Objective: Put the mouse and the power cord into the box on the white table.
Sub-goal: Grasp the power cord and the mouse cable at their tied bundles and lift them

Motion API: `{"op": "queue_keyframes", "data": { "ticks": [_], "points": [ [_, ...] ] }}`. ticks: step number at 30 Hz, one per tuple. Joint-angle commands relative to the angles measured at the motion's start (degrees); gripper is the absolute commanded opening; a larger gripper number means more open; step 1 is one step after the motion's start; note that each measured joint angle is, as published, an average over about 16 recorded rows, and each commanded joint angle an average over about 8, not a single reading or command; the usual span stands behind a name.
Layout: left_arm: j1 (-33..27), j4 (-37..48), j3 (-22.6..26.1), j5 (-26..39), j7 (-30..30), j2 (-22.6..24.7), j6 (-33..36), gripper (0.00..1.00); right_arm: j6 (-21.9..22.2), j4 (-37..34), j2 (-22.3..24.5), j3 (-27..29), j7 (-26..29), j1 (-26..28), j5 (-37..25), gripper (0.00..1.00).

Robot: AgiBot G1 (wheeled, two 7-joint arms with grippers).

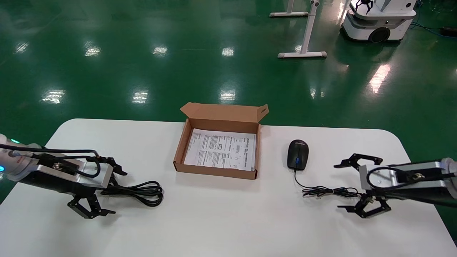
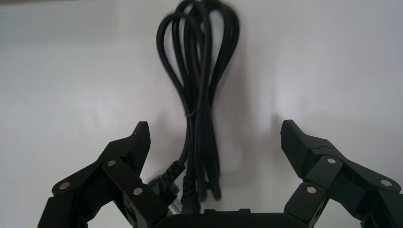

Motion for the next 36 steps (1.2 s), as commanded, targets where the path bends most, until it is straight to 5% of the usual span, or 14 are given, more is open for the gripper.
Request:
{"op": "queue_keyframes", "data": {
  "ticks": [1,17,25,36],
  "points": [
    [-0.14,2.23,0.07,0.25,1.30,0.91,-1.24,1.00,1.98,-1.67,-1.04,-0.03,-0.47,0.61,-0.28,1.00],
    [-0.92,11.33,-0.09,0.19,6.63,3.70,-3.23,1.00,5.83,-7.83,-5.17,-0.57,-2.93,0.87,-1.21,0.98],
    [-1.06,13.24,-0.46,-0.33,8.20,4.05,-3.34,0.05,6.38,-9.26,-6.02,-0.58,-3.44,0.77,-1.27,0.05],
    [-1.07,12.98,-0.46,-0.41,8.01,4.01,-3.30,0.00,6.22,-9.11,-5.94,-0.58,-3.42,0.72,-1.22,0.00]
  ]
}}
